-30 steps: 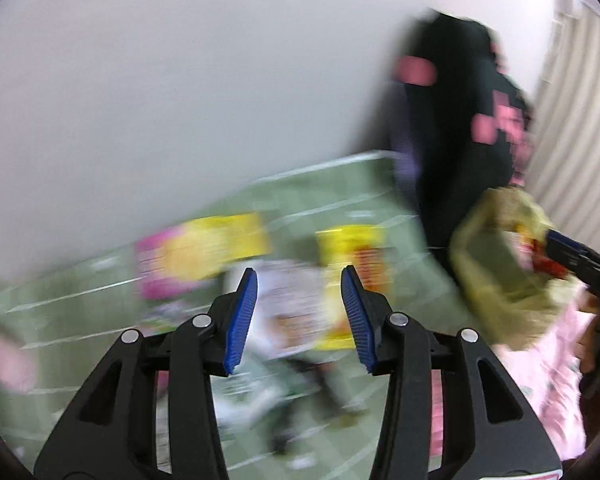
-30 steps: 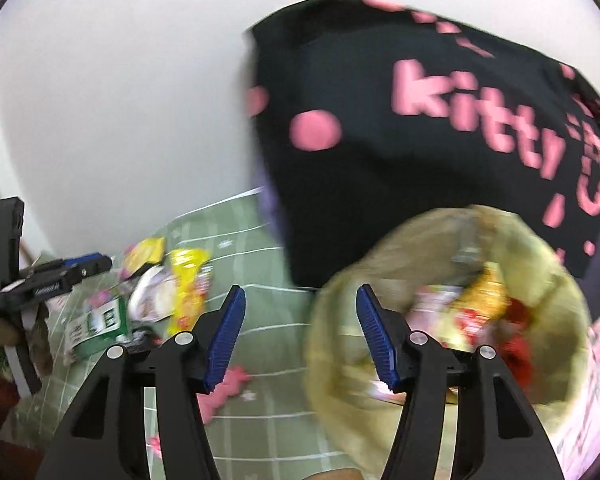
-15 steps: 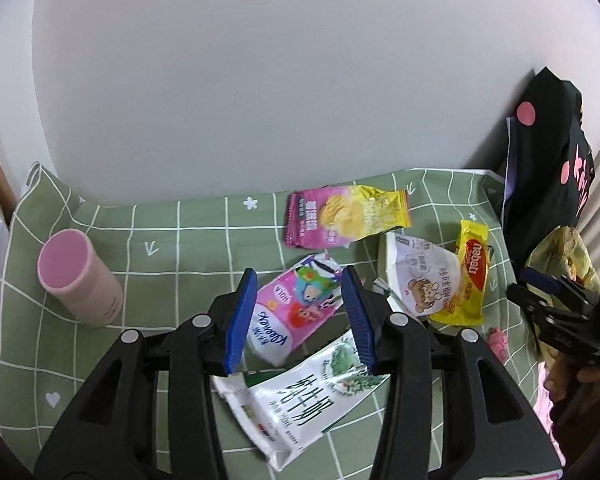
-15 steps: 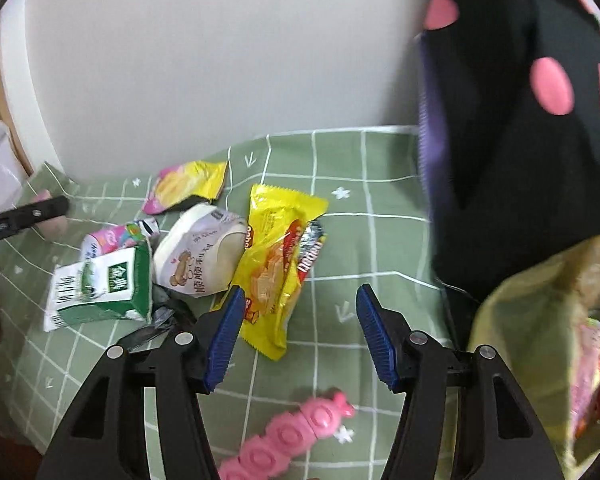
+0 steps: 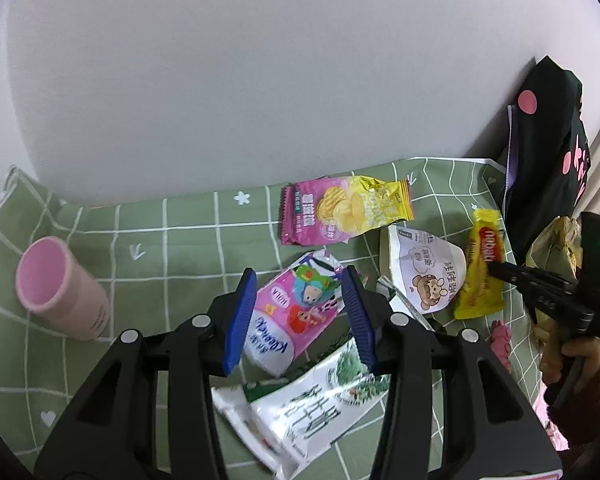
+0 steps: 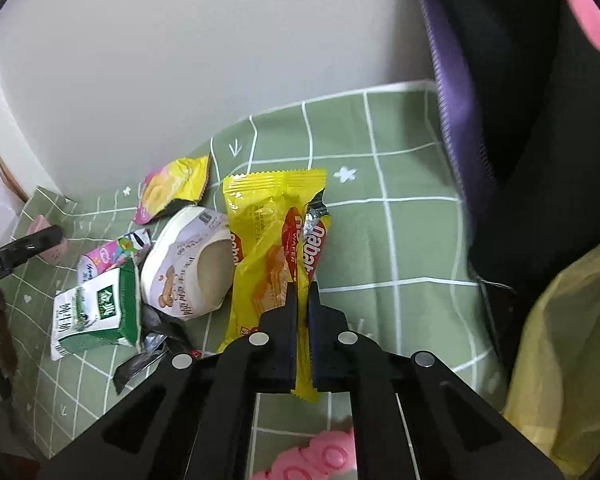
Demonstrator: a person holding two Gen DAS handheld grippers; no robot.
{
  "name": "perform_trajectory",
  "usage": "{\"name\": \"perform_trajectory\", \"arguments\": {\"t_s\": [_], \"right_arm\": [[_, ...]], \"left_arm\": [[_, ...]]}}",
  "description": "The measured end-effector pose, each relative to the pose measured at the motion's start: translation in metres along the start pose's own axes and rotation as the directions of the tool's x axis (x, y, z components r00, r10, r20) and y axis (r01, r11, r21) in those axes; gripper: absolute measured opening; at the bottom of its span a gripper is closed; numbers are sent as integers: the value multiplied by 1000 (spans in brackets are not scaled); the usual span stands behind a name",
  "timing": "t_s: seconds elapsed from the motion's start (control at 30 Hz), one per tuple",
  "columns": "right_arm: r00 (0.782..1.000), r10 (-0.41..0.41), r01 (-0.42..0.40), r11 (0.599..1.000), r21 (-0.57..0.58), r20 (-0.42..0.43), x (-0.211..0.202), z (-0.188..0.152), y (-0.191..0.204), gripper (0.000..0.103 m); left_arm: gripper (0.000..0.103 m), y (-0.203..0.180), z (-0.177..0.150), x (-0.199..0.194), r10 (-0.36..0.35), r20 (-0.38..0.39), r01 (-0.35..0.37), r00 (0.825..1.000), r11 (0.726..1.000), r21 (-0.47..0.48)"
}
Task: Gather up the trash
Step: 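Grasp the yellow nabati wafer packet with the right gripper, then grasp the pink-and-yellow chip bag with the left gripper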
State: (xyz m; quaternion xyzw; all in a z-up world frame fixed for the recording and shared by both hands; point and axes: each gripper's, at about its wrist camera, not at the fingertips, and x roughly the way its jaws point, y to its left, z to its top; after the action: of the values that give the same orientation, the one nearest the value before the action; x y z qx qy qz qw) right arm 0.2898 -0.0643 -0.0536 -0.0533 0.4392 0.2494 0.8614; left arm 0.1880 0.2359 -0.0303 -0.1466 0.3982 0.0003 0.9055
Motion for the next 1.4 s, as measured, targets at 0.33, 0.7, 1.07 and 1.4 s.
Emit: {"name": "perform_trajectory", "arguments": {"t_s": [0.33, 0.7, 1.07, 1.4], "right_arm": [[999, 0, -4, 998, 66, 53, -50, -14, -12, 6], [999, -15, 11, 998, 69, 50, -82, -37, -16, 6], [998, 20, -25, 995, 93, 63, -75, -24, -18, 6], [997, 42, -44, 999, 24, 69, -68, -16, 1, 6]], "left_arm": [[42, -34, 42, 40, -120, -28, 123, 992, 979, 164], [42, -67, 85, 103, -47, -102, 75, 994, 954, 289], [42, -61, 38, 83, -157, -258, 213, 953, 954, 209], [55, -13, 57, 88, -46, -132, 48, 990, 999, 10]]}}
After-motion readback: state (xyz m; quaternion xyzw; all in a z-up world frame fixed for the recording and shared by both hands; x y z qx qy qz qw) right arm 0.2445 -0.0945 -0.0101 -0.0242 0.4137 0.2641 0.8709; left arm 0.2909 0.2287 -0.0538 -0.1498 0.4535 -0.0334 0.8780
